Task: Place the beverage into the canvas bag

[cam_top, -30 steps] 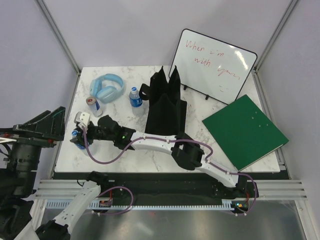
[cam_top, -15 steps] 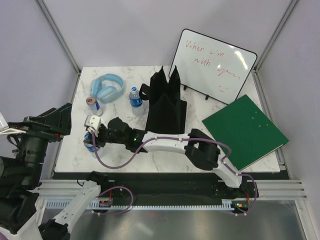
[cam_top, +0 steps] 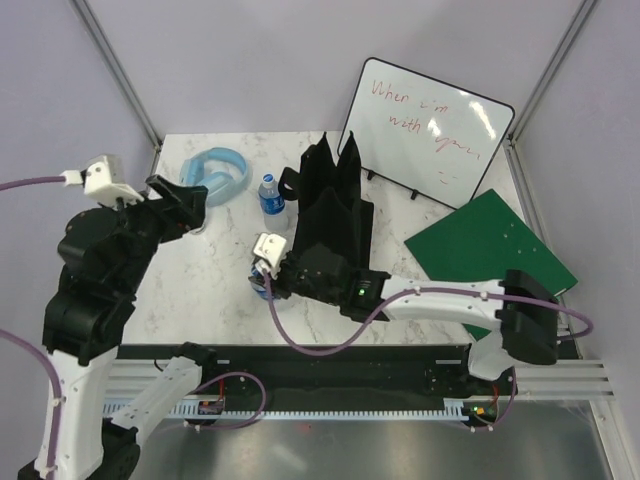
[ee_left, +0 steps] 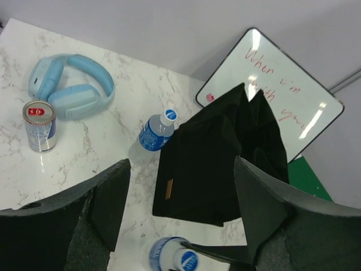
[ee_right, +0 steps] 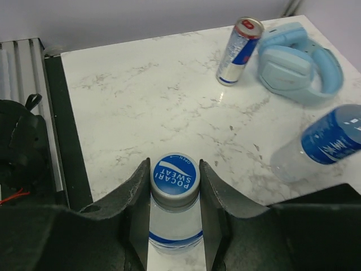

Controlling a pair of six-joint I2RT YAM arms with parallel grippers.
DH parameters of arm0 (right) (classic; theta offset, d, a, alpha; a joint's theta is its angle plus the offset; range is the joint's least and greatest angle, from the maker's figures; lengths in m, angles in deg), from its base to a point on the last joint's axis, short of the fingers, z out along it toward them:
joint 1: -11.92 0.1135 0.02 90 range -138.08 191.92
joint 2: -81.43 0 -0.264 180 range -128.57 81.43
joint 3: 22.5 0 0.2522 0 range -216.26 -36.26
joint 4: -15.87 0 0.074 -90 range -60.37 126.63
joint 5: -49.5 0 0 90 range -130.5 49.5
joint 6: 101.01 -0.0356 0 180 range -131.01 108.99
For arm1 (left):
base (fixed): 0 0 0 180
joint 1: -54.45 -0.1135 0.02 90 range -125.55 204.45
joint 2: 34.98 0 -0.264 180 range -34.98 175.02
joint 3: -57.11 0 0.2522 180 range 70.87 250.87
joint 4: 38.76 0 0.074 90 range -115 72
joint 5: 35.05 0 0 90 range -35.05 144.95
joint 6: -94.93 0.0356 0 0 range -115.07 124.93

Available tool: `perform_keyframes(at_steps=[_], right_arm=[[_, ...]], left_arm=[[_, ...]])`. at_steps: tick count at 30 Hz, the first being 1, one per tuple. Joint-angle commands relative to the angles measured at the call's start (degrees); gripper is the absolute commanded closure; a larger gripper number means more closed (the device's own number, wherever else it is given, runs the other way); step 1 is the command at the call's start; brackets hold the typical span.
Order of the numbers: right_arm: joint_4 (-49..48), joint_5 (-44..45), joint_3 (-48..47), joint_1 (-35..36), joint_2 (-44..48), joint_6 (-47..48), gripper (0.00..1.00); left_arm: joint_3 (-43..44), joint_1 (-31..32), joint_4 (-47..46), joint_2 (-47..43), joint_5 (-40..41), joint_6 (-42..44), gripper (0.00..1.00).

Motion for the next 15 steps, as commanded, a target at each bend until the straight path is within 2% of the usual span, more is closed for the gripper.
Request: perform_keyframes(at_steps=[1, 6, 9, 12, 15], right_arm=[[-0.2, 8.52, 2.99, -0.01, 13.69, -1.26, 1.0], [16.32, 13.72, -3.04, -0.01, 19.16, -2.41, 1.0], [25.54, 14.51, -10.07, -0.01, 19.96, -3.03, 1.0], [33.72, 15.21, -20.6, -0.01, 19.08, -3.47, 1.0], [40.05, 18.81, -26.86, -0.01, 18.29, -3.21, 1.0]], left_arm=[[-2.25, 0.13, -3.45, 4.44, -6.06, 0.03, 0.2], [-1.38, 0.21, -5.74, 11.21, -12.22, 2.93, 0.23], [1.35, 0.13, -5.92, 17.45, -17.48, 4.69, 0.23], [2.76, 0.22, -7.06, 22.29, -19.16, 5.31, 0.23], [2.85, 0.3, -8.64, 25.19, -19.87, 6.1, 0.2]])
